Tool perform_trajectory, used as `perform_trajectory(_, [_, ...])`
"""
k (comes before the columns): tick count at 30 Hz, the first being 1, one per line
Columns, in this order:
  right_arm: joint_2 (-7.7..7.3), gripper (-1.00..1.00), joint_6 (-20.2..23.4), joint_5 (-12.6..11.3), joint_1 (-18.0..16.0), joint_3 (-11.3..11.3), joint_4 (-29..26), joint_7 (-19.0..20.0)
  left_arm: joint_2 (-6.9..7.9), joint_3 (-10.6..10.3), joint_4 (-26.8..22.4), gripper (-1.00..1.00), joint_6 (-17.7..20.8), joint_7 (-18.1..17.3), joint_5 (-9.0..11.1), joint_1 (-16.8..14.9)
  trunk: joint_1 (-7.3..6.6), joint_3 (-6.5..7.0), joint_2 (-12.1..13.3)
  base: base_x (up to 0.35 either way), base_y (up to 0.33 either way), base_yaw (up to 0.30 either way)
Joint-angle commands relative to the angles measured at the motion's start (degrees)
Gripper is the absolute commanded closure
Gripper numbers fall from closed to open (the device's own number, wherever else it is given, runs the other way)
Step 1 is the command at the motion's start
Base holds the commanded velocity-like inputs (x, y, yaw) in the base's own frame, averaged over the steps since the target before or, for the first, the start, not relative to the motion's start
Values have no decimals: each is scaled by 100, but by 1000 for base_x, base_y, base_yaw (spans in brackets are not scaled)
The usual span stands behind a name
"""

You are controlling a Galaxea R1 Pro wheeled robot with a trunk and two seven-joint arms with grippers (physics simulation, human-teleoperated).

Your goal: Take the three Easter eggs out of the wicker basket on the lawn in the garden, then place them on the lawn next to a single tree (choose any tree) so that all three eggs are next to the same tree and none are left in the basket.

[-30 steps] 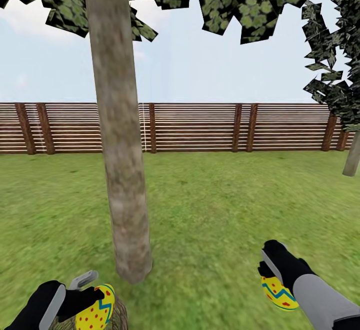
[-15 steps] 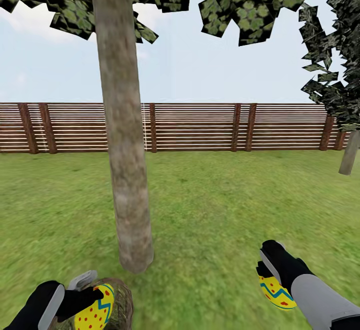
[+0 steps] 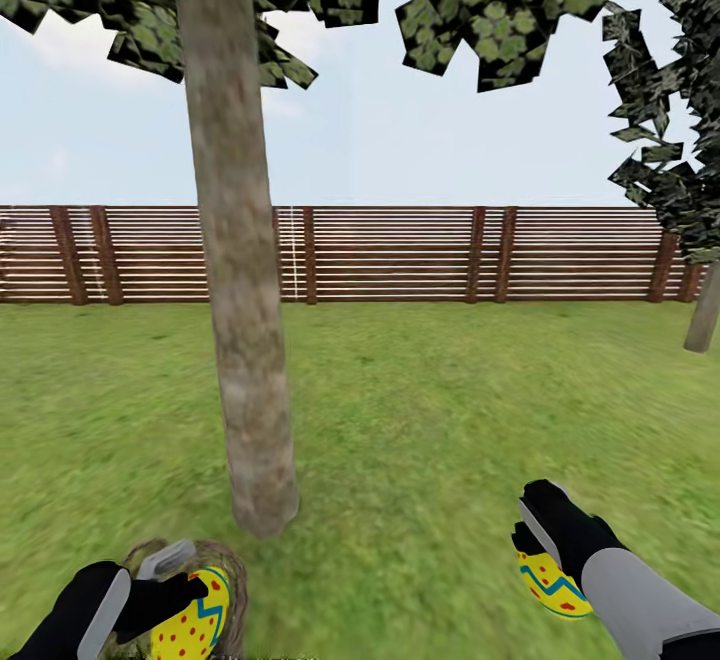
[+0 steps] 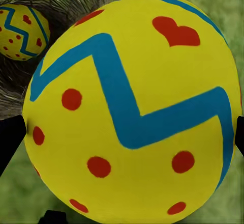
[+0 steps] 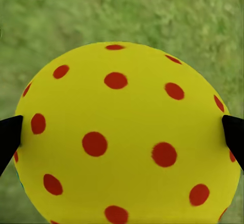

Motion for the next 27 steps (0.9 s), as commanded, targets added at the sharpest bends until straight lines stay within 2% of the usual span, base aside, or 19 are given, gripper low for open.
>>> perform_trajectory(1, [-8, 100, 25, -48, -1, 39, -10, -36, -4, 16, -7, 100, 29, -47, -42, -6, 0, -7, -4, 0, -299, 258])
perform_trajectory(27, [-28, 100, 25, -54, -1, 32, -10, -32, 5, 16, -10, 100, 29, -55, -42, -6, 0, -7, -4, 0, -301, 264])
